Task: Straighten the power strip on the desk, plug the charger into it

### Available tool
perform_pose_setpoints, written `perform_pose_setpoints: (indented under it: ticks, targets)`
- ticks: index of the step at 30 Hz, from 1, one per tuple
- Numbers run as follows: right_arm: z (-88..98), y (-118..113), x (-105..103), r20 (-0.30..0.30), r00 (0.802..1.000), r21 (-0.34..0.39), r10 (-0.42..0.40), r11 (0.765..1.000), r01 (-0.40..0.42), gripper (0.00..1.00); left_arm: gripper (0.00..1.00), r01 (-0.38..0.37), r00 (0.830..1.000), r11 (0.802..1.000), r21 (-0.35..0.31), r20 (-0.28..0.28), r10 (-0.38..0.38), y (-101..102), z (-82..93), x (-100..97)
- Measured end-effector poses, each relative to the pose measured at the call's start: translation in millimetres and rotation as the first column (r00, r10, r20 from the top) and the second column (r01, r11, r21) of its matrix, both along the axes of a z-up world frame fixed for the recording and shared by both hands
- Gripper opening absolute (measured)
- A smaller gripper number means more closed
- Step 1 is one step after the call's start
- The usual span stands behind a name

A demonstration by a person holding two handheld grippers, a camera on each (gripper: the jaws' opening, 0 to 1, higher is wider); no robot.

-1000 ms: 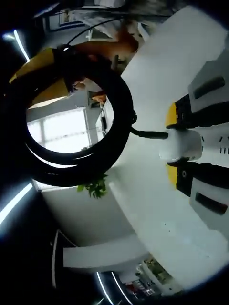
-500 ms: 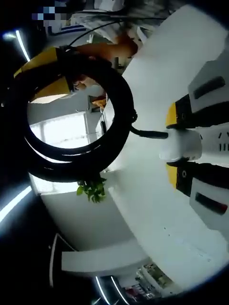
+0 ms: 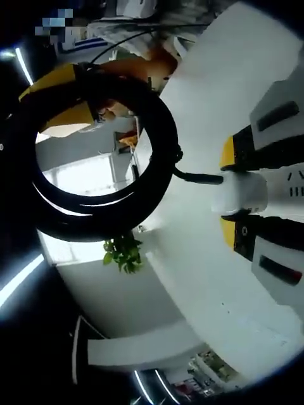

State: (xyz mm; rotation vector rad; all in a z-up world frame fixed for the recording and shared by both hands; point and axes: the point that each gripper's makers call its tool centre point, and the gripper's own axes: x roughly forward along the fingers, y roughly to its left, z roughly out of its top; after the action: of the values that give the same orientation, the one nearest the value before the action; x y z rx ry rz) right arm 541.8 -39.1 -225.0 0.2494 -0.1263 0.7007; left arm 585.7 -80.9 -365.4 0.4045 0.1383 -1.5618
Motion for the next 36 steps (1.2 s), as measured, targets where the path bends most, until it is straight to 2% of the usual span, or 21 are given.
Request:
perform_pose_setpoints:
  ticks: [17, 18, 19, 20, 21, 22, 26, 31, 36]
  targets:
    - [1.9, -3, 1, 0.017, 1.0, 0.043, -0.009, 0.999, 0.009, 0.09, 0.25, 0.039, 0.999, 0.999, -0.003, 0.035, -0.038, 3, -1.5, 7.6]
    - [-4.8, -4, 2, -0.012, 1.0, 0.021, -0.018, 1.0, 0.019, 0.09, 0.25, 0.04, 0.997, 0.998, 0.039, 0.059, -0.042, 6, -8.8, 12.5]
    - [-10.8, -3, 5, -0.01, 1.0, -0.023, -0.024, 0.999, 0.024, 0.09, 0.25, 0.053, 0.996, 0.998, -0.021, 0.074, -0.051, -1, -3.0, 11.6]
    - [-4.7, 0, 1, 0.008, 1.0, 0.051, 0.007, 0.999, -0.007, 0.09, 0.25, 0.04, 0.998, 0.999, 0.014, 0.055, -0.04, 4, -7.4, 15.5]
    - [-5.5, -1, 2, -0.004, 1.0, 0.066, 0.007, 0.998, -0.007, 0.09, 0.25, 0.044, 0.998, 0.999, 0.01, 0.051, -0.044, 4, -6.1, 21.7]
    - [-6.2, -1, 3, -0.005, 1.0, 0.056, 0.008, 0.998, -0.008, 0.09, 0.25, 0.044, 0.998, 0.999, 0.003, 0.05, -0.044, 4, -3.9, 27.8]
    - [-2.8, -3, 7, 0.002, 1.0, 0.058, -0.005, 0.998, 0.005, 0.09, 0.25, 0.041, 0.998, 0.999, -0.003, 0.044, -0.041, 3, -5.4, 18.1]
    - [-2.4, -6, 11, 0.0, 1.0, 0.082, -0.004, 0.997, 0.004, 0.1, 0.26, 0.03, 0.998, 1.0, -0.01, 0.06, -0.029, 2, -4.9, 19.4]
    - [-0.8, -9, 13, 0.003, 1.0, 0.101, -0.002, 0.995, 0.002, 0.11, 0.26, 0.018, 0.999, 0.999, -0.039, 0.044, -0.017, 2, -4.8, 16.3]
